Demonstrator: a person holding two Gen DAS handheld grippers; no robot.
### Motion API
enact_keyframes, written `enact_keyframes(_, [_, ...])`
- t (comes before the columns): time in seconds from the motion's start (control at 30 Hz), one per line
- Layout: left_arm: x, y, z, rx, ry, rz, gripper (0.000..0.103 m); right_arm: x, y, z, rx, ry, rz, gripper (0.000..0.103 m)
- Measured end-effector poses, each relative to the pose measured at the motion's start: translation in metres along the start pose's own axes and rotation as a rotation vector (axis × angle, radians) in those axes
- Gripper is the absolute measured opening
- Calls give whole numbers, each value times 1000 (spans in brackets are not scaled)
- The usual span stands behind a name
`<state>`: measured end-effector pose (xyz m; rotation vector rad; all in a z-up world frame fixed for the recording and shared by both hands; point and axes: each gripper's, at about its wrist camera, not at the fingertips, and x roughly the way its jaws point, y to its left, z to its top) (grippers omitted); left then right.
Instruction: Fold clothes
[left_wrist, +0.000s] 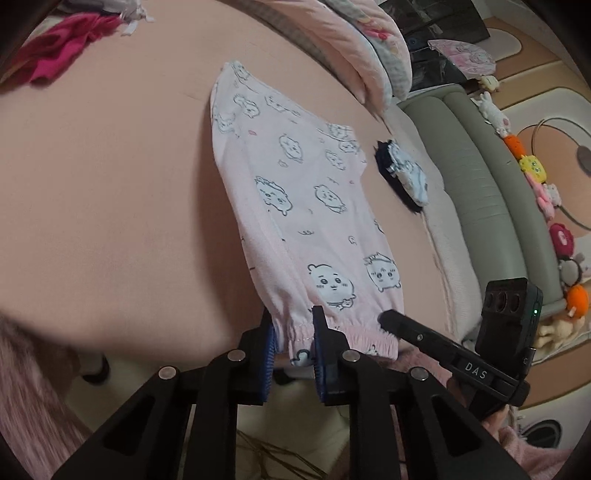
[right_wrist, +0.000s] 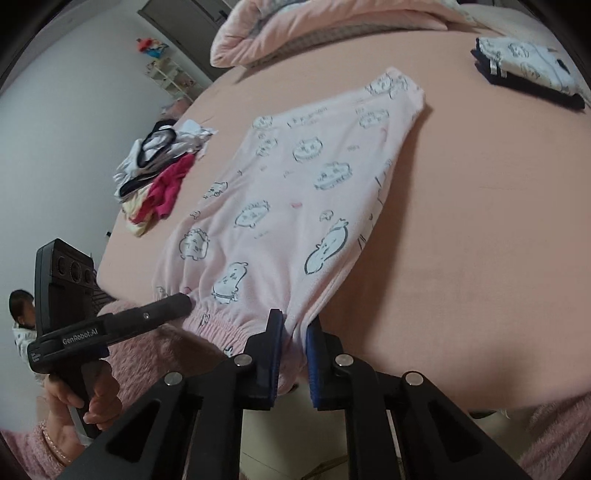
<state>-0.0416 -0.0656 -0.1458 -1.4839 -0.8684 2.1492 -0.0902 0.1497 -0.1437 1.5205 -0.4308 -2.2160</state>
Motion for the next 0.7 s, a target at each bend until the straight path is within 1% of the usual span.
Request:
enact_keyframes(0.1, [6,7,-18,-37,43,-30,15,-4,-5,-11,15,21,8,11])
enact_keyframes(0.2, [21,15,-26,-70,86,-29,15,-8,-10,-22,30,42,16,11])
enact_keyframes(0.3, [22,7,-21,-46,76,-43,15,-13,-15,-34,45,63,24,11])
enact_keyframes(0.37, [16,4,-11,-56,39,-104,15,-19,-17,-34,54,62,39,11])
enact_keyframes(0.47, [9,1,9,-69,-13,-196,15,-29,-12,-9,46,28,51,11])
enact_keyframes(0.5, [10,-4,24,-45,-18,-186,15,-33,-11,-1,43,17,54,11])
enact_keyframes(0.53, [10,-8,35,-15,-27,-161,15,-33,-9,13,28,3,52,11])
enact_keyframes(0.57, [13,-12,49,6,-30,-152,15,-34,-8,28,10,-11,49,11])
enact_keyframes(0.7, [33,-25,110,51,-33,-138,15,-29,-10,91,-29,-66,44,11])
